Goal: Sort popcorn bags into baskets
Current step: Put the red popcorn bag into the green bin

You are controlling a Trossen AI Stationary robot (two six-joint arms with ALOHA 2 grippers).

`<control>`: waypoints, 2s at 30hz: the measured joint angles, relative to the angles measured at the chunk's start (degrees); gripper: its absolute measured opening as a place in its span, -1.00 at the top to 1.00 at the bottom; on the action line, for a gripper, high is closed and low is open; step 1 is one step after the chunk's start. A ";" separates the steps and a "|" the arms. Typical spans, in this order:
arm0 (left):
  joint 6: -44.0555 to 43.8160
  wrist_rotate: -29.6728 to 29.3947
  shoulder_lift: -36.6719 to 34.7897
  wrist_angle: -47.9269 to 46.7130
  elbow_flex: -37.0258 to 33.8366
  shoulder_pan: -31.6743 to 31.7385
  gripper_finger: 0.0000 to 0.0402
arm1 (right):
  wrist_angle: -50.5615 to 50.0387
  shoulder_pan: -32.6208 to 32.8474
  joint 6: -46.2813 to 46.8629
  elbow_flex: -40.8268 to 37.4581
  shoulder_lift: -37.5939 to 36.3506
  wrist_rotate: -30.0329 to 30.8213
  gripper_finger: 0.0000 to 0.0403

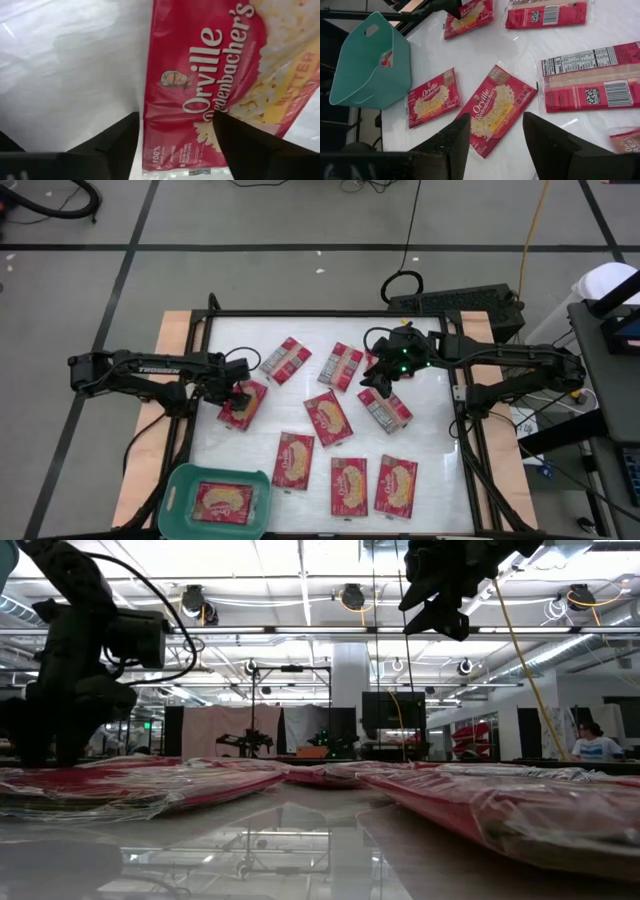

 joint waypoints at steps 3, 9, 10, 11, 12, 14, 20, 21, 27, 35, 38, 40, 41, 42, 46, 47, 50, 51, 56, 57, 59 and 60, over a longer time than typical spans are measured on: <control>-0.12 -0.57 -0.08 0.71 -0.49 -0.30 -0.06 | 0.00 0.00 -0.29 0.00 0.00 0.02 0.14; 0.55 -3.09 0.10 3.19 -0.09 -1.31 0.59 | -0.02 -0.02 -2.12 0.00 0.00 1.03 0.14; 0.62 -3.55 0.14 3.96 0.07 -1.39 0.72 | -0.03 -0.02 -2.13 0.00 0.00 1.75 0.14; 0.78 -3.83 0.14 4.31 0.25 -1.39 0.83 | -0.05 -0.02 -2.04 0.00 0.00 1.96 0.14; 1.18 -3.96 0.06 4.53 0.50 -1.35 0.90 | -0.03 -0.02 -2.01 0.00 0.00 2.16 0.14; 1.41 -4.66 -0.07 5.26 1.17 -1.35 0.93 | -0.02 -0.02 -1.94 0.00 0.00 3.25 0.14; 1.65 -6.33 -1.27 6.16 5.23 -1.28 0.94 | 0.00 -0.61 -0.36 0.00 0.00 3.45 0.14; 1.85 -6.25 -1.53 6.28 6.05 -1.28 0.94 | 0.00 -0.83 0.19 0.00 0.00 3.70 0.14; 2.92 -6.18 -1.84 5.66 11.86 -1.28 0.94 | 1.31 -1.36 6.22 0.00 0.36 7.90 0.14; 2.95 -9.52 -1.91 6.80 23.61 -1.33 0.94 | 11.50 -2.66 16.54 -0.10 2.17 7.89 0.14; 2.23 -12.84 -1.92 9.93 27.85 -1.38 0.94 | 18.46 -4.17 20.46 0.05 3.04 7.90 0.14; 0.37 -15.78 -1.95 13.33 30.07 -1.75 0.94 | 21.91 -5.25 22.10 -0.04 3.43 7.73 0.13; -0.84 -17.61 -1.95 15.34 30.98 -1.92 0.94 | 23.99 -5.65 22.01 0.00 3.56 7.64 0.12; -2.26 -19.68 -1.95 17.37 31.73 -2.34 0.94 | 24.77 -6.07 21.21 0.00 3.58 7.17 0.11; -8.54 -28.90 -1.97 27.07 32.85 -4.13 0.93 | 29.18 -7.59 19.05 0.00 3.42 3.39 0.01; -10.17 -30.84 -1.94 29.11 32.85 -4.59 0.94 | 30.52 -7.91 18.95 -0.01 3.25 2.92 -0.03; -13.88 -36.69 -1.09 35.54 32.85 -6.20 0.95 | 36.29 -8.37 16.31 0.00 3.07 3.02 -0.14; -14.08 -38.38 -0.59 38.15 32.85 -6.80 0.95 | 38.02 -8.37 14.85 0.00 3.06 3.23 -0.17; -16.33 -44.51 3.64 49.06 32.85 -9.71 0.94 | 43.23 -8.26 5.44 0.00 3.13 4.92 -0.29; -16.64 -45.74 4.61 50.90 32.85 -10.15 0.93 | 43.34 -8.33 4.18 0.00 3.13 4.93 -0.29; -16.84 -47.97 6.26 54.03 32.85 -10.82 0.94 | 43.28 -8.50 2.98 0.00 3.13 4.84 -0.29; -16.93 -48.98 6.95 55.30 32.85 -11.08 0.94 | 43.16 -8.50 2.95 0.00 3.15 4.83 -0.29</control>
